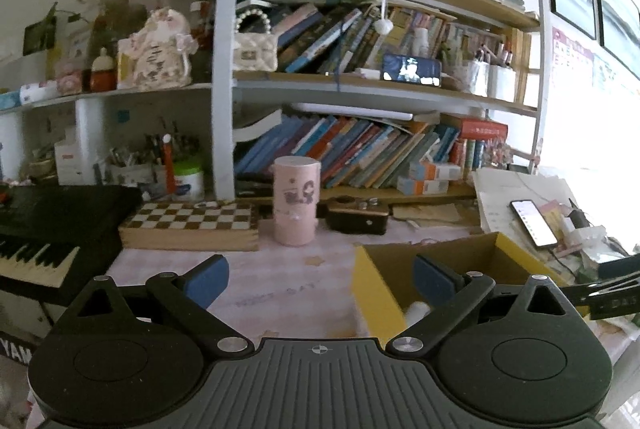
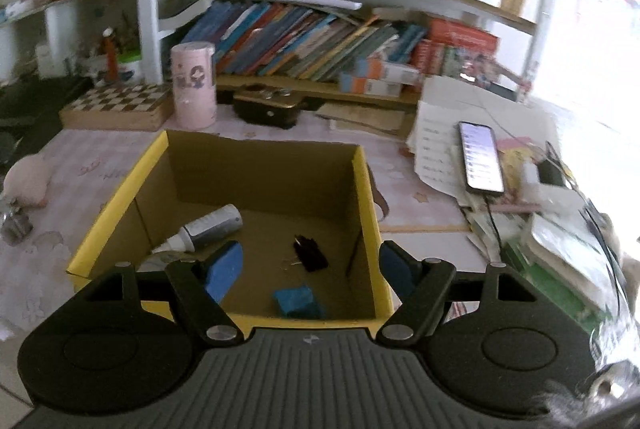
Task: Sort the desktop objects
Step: 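Withdraw both open tools from the box back toward the table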
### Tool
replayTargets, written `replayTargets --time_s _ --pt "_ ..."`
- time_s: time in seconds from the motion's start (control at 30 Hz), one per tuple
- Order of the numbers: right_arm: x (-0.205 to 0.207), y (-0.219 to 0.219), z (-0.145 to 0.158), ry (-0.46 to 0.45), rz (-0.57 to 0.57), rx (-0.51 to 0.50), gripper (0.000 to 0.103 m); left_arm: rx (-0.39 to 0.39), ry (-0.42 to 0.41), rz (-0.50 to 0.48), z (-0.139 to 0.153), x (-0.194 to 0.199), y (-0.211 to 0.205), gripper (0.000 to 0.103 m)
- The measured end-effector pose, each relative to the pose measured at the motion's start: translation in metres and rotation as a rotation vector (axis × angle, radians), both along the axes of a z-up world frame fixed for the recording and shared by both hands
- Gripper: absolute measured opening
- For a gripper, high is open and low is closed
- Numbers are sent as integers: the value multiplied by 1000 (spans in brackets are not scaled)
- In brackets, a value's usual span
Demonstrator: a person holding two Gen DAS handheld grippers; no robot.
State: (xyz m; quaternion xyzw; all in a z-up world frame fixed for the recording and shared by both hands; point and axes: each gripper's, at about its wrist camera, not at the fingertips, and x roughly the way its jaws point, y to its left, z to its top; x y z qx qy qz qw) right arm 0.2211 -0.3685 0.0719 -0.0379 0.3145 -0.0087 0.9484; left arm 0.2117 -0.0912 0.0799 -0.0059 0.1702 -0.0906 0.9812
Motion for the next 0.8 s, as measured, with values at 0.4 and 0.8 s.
replayTargets --time_s 0.4,0.8 --pt "-59 71 -30 12 -128 67 74 47 53 -37 -26 -34 63 99" --pt "-92 149 -72 43 -155 191 74 154 119 35 -56 -85 125 99"
